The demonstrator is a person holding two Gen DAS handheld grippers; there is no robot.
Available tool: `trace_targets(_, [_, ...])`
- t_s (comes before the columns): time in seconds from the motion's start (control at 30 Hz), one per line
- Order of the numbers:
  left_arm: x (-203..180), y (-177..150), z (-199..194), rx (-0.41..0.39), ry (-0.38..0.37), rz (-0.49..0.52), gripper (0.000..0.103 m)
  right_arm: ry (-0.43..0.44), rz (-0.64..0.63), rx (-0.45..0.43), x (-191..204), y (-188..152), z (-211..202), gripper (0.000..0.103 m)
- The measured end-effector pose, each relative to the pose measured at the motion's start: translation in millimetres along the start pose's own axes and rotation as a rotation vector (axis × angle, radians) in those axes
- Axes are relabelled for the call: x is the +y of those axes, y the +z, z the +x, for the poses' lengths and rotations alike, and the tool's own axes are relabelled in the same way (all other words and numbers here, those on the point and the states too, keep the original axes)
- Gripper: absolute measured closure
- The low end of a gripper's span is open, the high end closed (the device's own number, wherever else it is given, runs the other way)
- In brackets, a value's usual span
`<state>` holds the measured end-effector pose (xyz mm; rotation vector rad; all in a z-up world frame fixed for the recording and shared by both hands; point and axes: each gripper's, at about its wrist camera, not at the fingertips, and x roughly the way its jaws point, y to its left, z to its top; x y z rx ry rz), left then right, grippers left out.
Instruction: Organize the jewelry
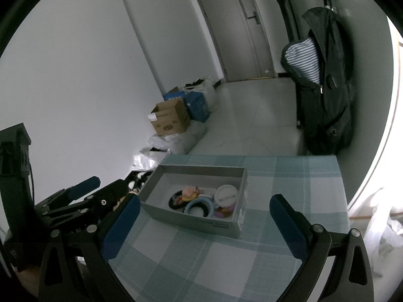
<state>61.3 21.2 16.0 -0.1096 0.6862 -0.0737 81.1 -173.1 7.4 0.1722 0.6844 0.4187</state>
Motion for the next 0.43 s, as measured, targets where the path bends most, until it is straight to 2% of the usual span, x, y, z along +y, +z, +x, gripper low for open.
trace_targets(0.43, [0.6, 0.1, -1.0, 0.000, 0.004, -0.008, 0.024, -0.004, 0.000, -0.001, 0.4, -0.7, -1.3, 0.000])
